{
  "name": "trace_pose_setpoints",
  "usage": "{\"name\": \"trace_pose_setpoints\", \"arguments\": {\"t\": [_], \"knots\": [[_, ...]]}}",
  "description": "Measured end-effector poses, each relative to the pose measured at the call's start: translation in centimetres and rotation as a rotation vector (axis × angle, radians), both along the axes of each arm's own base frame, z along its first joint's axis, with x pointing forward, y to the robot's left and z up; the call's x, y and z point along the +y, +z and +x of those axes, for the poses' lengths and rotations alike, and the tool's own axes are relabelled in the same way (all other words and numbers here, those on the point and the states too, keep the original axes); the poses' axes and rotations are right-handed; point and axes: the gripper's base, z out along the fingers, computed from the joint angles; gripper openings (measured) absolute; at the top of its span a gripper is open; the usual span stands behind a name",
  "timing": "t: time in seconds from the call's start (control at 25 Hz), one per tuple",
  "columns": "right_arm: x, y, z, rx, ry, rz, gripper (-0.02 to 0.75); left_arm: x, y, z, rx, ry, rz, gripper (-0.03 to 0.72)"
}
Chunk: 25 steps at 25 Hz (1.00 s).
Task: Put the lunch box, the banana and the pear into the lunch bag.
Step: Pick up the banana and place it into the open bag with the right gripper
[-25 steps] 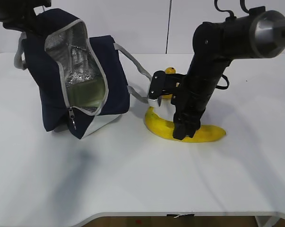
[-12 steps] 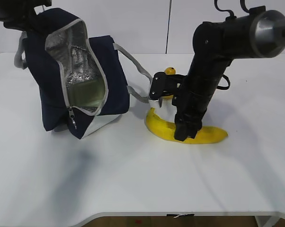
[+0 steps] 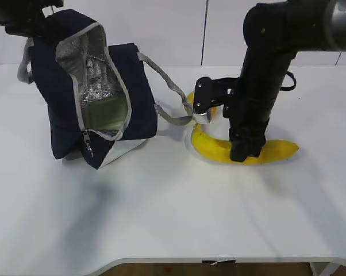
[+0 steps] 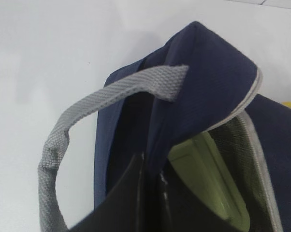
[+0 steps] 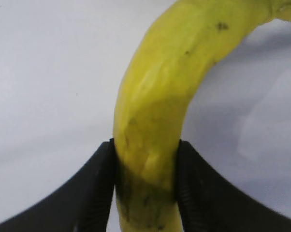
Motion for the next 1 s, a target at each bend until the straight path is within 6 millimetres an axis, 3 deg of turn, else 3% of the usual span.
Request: {"name": "trace_pose_setpoints", "arguments": {"t": [0.56, 1.0], "knots": [[-2.2, 9.3, -3.5, -0.141, -0.028, -0.037, 0.315, -0.2, 0.1, 0.0, 0.0, 0.003, -0.029, -0.006], [-0.2, 11.7, -3.3, -0.208, -0.228, 0.269, 0.315, -0.4, 0.1, 0.0, 0.006, 0.006, -0.059, -0.006]]}}
